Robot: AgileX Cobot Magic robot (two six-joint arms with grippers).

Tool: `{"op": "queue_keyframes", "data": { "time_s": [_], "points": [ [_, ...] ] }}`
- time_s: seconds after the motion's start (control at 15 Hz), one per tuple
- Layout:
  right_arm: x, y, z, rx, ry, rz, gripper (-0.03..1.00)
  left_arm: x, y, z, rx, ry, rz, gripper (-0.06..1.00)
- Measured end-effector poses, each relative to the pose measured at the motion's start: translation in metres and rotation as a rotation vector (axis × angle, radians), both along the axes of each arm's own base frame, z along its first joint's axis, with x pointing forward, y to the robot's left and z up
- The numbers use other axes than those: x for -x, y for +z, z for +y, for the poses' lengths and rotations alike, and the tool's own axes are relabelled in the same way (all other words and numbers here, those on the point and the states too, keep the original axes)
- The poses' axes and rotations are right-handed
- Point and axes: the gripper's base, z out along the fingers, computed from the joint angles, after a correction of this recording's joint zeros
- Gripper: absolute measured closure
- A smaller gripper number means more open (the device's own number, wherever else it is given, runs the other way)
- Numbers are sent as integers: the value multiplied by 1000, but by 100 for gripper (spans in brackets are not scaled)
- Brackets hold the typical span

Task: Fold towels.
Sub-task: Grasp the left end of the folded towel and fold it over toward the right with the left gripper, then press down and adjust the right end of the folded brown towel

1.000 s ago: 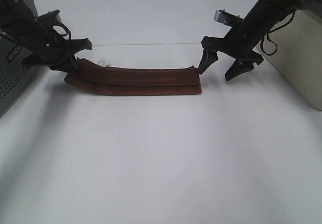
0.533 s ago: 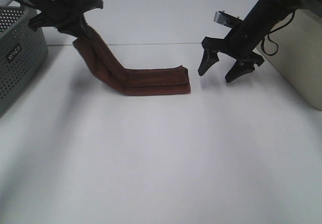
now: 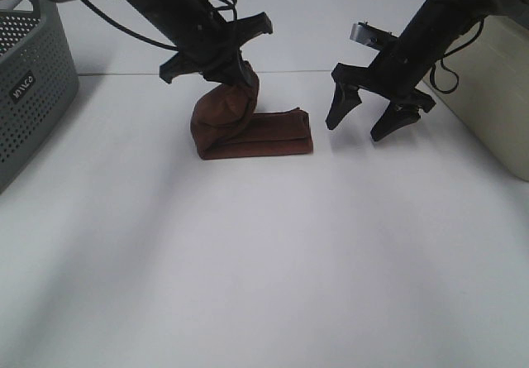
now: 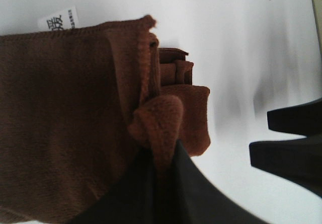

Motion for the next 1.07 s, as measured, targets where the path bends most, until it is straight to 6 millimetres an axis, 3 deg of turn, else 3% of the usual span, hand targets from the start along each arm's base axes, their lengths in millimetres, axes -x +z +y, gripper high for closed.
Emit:
{"op": "queue_keyframes", "data": {
  "time_s": [0.13, 0.4, 0.53, 0.67, 0.8, 0.93, 1.07],
  "points": [
    [1, 0, 0, -1, 7, 14, 18, -3, -10, -15, 52, 50, -8, 84],
    [3, 0, 1, -8, 14, 34, 18, -2, -9, -32, 120, 83, -37, 40],
    [3, 5, 2, -26, 8, 27, 18, 0, -7, -35, 145, 87, -26, 31],
    [3, 23, 5, -64, 0, -14, 18, -3, 1, -33, 137, 59, -64, 30],
    [2, 42, 12, -167, -4, -74, 18, -9, 21, -19, 74, 14, -168, 30],
    [-1, 53, 26, -339, -7, -113, 18, -16, 58, 14, -7, 21, -294, 30],
    [-4, 56, 44, -522, -13, -144, 18, -21, 83, 44, -75, 51, -371, 30]
  ]
}}
